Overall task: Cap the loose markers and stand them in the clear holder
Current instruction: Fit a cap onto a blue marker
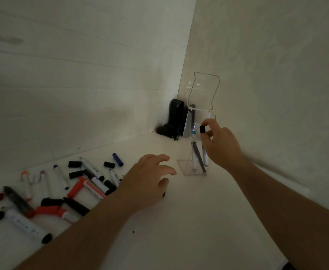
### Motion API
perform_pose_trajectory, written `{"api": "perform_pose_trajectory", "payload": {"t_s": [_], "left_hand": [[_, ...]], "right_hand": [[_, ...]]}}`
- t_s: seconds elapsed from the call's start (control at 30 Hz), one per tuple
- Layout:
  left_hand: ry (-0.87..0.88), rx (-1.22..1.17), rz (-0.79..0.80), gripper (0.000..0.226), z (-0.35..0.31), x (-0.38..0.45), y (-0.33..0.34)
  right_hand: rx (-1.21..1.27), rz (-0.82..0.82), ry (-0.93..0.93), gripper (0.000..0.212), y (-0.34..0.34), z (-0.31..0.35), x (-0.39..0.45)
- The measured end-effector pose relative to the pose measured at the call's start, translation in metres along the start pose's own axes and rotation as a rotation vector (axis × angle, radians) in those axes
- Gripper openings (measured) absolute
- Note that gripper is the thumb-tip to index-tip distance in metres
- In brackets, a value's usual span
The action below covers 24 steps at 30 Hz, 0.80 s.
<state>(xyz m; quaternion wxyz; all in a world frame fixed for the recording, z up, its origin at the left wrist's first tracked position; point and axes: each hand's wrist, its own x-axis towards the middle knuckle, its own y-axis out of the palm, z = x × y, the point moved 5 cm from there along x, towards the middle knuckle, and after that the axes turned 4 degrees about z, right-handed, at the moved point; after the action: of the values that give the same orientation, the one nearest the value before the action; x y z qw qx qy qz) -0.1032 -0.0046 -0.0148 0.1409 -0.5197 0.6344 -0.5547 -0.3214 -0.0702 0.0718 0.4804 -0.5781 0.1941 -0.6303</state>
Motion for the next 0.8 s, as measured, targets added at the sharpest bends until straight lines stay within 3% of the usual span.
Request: {"api": "perform_pose_trajectory", "payload": {"t_s": [0.1, 0.27, 0.43, 0.5, 0.57, 0.63, 0.8], "left_hand": [[-0.007, -0.008, 0.006, 0.033, 0.001, 0.001, 0.0], [-0.01, -0.016, -0.001, 0.032, 0.005, 0.002, 0.002], [-0.02, 0.003, -0.016, 0.028, 0.009, 0.0, -0.006], [-0.123, 0.101, -0.107, 0.03, 0.02, -0.001, -0.026], [-0.359, 0.101, -0.264, 0.035, 0.046, -0.008, -0.057], [-0.544, 0.07, -0.361, 0.04, 0.073, -0.019, -0.079], [-0.697, 0.089, -0.318, 0.047, 0.102, -0.034, -0.084]], "right_hand": [[-0.063, 0.046, 0.0, 0.019, 0.002, -0.005, -0.001], [-0.041, 0.092, 0.002, 0.045, 0.007, -0.014, -0.004], [0.031, -0.09, -0.045, 0.043, -0.004, -0.006, -0.008], [0.061, -0.228, -0.099, 0.036, -0.013, 0.011, -0.012], [0.169, -0.267, -0.172, 0.029, -0.014, 0.041, -0.016], [0.287, -0.146, -0.226, 0.022, -0.002, 0.074, -0.021], [0.25, 0.516, -0.219, 0.019, 0.082, 0.113, -0.027]]}}
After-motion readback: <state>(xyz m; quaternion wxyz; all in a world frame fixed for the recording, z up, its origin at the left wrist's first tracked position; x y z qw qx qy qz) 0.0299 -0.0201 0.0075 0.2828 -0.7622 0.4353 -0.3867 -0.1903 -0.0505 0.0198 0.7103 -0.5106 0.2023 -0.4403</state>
